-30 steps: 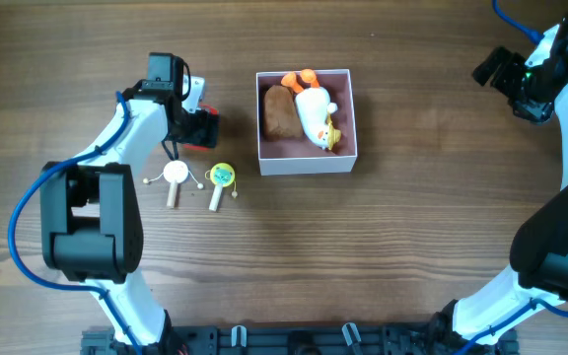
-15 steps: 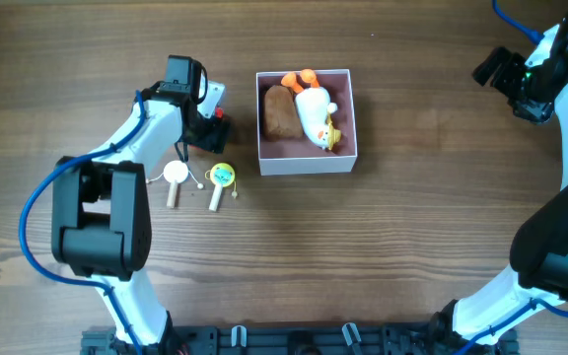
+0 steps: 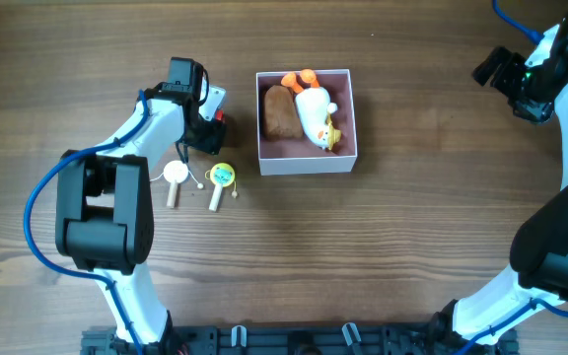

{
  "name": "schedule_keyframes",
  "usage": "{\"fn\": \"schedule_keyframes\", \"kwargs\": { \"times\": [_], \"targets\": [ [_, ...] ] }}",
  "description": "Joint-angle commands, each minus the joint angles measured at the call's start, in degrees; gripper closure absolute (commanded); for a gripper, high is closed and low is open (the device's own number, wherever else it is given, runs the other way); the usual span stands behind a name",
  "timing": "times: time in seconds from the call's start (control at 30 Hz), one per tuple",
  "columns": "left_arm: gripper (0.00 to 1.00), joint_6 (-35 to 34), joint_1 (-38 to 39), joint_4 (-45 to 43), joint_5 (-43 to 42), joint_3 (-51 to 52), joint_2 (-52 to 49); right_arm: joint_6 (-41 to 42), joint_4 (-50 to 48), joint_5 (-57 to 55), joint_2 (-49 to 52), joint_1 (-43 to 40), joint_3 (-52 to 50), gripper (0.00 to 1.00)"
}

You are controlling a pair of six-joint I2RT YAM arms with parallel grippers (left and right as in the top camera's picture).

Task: Pack container
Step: 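Carry red truck right into the box and release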

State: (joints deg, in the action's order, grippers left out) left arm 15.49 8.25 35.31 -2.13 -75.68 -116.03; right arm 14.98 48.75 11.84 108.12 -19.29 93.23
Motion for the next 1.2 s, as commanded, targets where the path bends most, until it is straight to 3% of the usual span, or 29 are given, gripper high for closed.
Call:
{"fn": "schedule_keyframes", "kwargs": {
  "times": [0.0, 0.13, 0.27, 0.43, 0.5, 0.7, 1.03, 1.17],
  "targets": [
    [0.46, -1.1, 0.3, 0.5, 0.5, -0.5, 3.1, 0.4, -0.2, 0.7, 0.8, 0.1, -0.2, 0.00],
    [0.44, -1.2, 1.5, 2.9, 0.5, -1.9, 9.7, 0.4, -0.2, 0.7, 0.8, 0.1, -0.2, 0.00],
    [0.50, -1.1, 5.0, 5.4, 0.5, -5.2, 18.0, 0.4, -0.2, 0.7, 0.8, 0.1, -0.2, 0.00],
    [0.71, -0.3, 14.5, 3.0, 0.5, -6.2, 27.8, 0.4, -0.2, 0.7, 0.8, 0.1, -0.2, 0.00],
    [0.87, 3.1, 19.4, 2.3, 0.5, -6.1, 28.9, 0.4, -0.2, 0.7, 0.8, 0.1, -0.2, 0.00],
    [0.95, 10.1, 26.0, 1.9, 0.5, -6.1, 25.0, 0.4, -0.2, 0.7, 0.8, 0.1, -0.2, 0.00],
    [0.96, 34.0, 26.6, 0.2, -10.3, -6.1, 11.0, 0.4, -0.2, 0.7, 0.8, 0.1, -0.2, 0.00],
    [0.92, 37.8, 27.1, -1.8, -10.5, -6.1, 8.5, 0.4, -0.2, 0.7, 0.8, 0.1, -0.2, 0.00]
  ]
}}
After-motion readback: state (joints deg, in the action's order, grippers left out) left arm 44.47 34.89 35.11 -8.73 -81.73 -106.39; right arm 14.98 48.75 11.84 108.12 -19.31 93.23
